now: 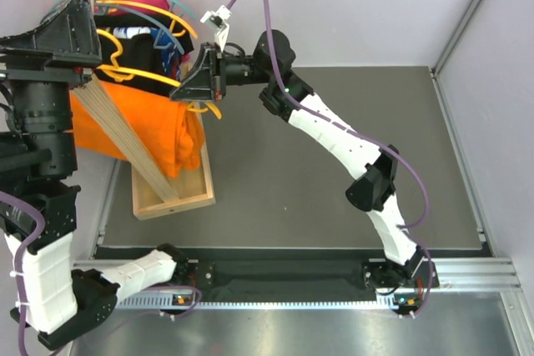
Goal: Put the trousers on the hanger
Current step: Place the hanger at the clothesline.
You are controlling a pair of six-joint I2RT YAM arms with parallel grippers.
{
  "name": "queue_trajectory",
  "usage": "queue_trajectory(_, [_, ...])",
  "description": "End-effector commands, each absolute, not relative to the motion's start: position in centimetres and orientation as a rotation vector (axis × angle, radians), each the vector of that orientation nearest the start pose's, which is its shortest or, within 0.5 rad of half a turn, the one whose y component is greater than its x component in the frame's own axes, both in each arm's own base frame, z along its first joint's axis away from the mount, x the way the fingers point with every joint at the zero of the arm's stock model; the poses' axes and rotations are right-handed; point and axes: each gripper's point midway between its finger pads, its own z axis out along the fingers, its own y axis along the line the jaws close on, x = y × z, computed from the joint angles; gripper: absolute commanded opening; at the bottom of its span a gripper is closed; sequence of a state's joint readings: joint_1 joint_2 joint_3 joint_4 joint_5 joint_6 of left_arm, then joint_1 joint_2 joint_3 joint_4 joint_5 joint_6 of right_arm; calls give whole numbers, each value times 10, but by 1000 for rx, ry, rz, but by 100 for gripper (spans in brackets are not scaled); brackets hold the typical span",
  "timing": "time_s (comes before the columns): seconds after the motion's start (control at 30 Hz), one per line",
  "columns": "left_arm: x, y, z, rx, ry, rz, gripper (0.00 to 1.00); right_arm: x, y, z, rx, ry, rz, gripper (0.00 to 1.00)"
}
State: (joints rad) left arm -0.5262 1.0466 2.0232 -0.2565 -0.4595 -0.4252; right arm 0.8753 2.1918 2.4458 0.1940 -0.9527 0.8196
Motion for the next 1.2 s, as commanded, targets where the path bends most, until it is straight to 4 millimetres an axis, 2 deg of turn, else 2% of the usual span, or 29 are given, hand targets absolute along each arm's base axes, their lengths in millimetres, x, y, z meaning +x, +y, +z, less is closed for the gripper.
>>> queue_trajectory(0.0, [176,-30,707,-413,859,-706,86,193,488,595,-982,707,1776,0])
queue_trajectory(0.07, [174,-29,706,-418,860,-718,86,191,492,597,-968,703,1779,0])
queue_trajectory(0.4, [161,-23,706,-427,854,-742,85,191,529,572,-941,748,1772,0])
queue_trajectory(0.53, [157,-22,706,-432,852,-763,84,193,533,563,-954,779,1773,0])
queue_trajectory(0.57, [155,-22,705,-430,852,-766,84,198,536,556,-955,805,1767,0])
queue_trajectory(0.67, [155,-23,704,-433,858,-777,83,197,535,552,-968,836,1761,0])
queue_trajectory(0.73, [154,-25,704,-426,860,-788,74,197,533,551,-977,864,1753,0])
queue_trajectory(0.77, [155,-28,703,-417,866,-795,73,202,535,542,-974,904,1751,18])
queue_trajectory(0.8, [156,-30,703,-414,866,-805,73,200,526,550,-963,901,1742,29])
queue_trajectory(0.83, [157,-33,704,-408,866,-823,73,203,530,536,-966,963,1743,40])
queue_trajectory(0.87, [157,-40,705,-382,868,-844,73,207,526,535,-961,979,1736,50])
queue_trajectory(0.9, [157,-45,706,-365,869,-867,73,205,518,541,-959,986,1740,53])
queue_trajectory(0.93, [158,-49,707,-350,873,-880,73,207,517,536,-957,1020,1744,57])
queue_trajectory(0.97, [161,-58,706,-320,887,-901,73,211,513,532,-955,1050,1745,64])
queue_trajectory(1.0, [162,-62,706,-310,896,-912,74,206,504,539,-961,1051,1751,70])
queue_trajectory(1.07, [170,-74,702,-282,926,-929,74,211,497,533,-955,1104,1735,78])
queue_trajectory(1.1, [172,-83,700,-247,941,-943,72,209,486,540,-946,1123,1719,83])
queue_trajectory(1.13, [184,-95,693,-228,986,-951,72,212,482,535,-934,1164,1708,86])
queue_trajectory(1.17, [186,-101,694,-212,1001,-966,72,219,466,541,-888,1211,1667,90])
